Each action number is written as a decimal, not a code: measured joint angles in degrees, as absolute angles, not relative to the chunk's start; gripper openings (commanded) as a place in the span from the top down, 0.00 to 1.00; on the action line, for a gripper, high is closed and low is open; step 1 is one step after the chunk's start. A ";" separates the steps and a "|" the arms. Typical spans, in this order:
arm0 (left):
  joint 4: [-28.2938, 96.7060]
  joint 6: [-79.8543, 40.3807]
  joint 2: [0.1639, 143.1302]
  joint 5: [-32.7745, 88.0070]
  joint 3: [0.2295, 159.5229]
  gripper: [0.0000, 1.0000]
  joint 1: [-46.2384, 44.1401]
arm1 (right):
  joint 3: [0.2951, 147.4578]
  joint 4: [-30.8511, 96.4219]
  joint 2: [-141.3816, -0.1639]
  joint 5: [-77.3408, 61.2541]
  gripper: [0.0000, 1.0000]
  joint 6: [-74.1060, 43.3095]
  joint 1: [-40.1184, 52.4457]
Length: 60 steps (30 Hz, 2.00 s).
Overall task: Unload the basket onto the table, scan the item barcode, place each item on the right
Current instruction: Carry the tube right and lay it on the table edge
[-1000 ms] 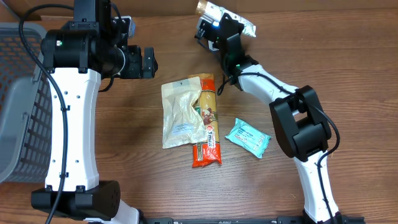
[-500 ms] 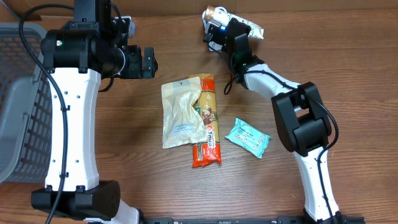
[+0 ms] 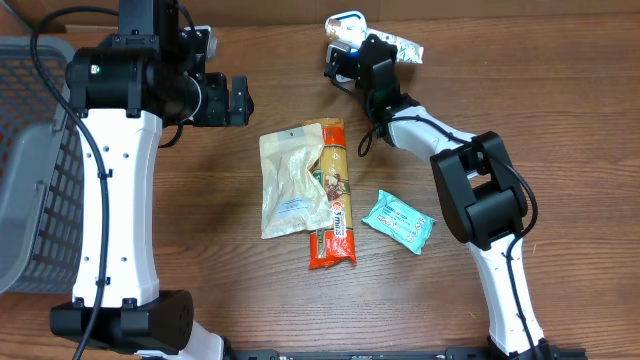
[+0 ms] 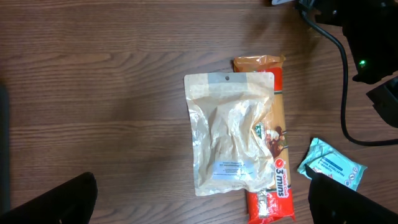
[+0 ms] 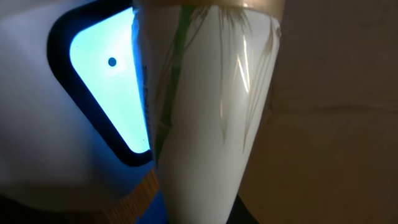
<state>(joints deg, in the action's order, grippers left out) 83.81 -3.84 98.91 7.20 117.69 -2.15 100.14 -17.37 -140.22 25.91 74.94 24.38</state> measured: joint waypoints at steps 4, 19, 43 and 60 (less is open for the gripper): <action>83.83 -3.84 98.91 7.20 117.69 0.01 -2.15 | 100.14 -14.48 -139.74 28.75 0.96 73.34 25.28; 83.81 -3.84 98.91 7.18 117.69 0.00 -2.15 | 101.08 44.64 -97.10 24.08 0.96 4.93 26.15; 83.81 -3.84 98.91 7.18 117.69 0.00 -2.15 | 58.13 39.31 -92.60 19.88 0.90 -74.87 -4.10; 83.81 -3.84 98.91 7.20 117.69 0.01 -2.15 | 56.21 35.42 -91.39 15.05 0.02 -51.51 -6.39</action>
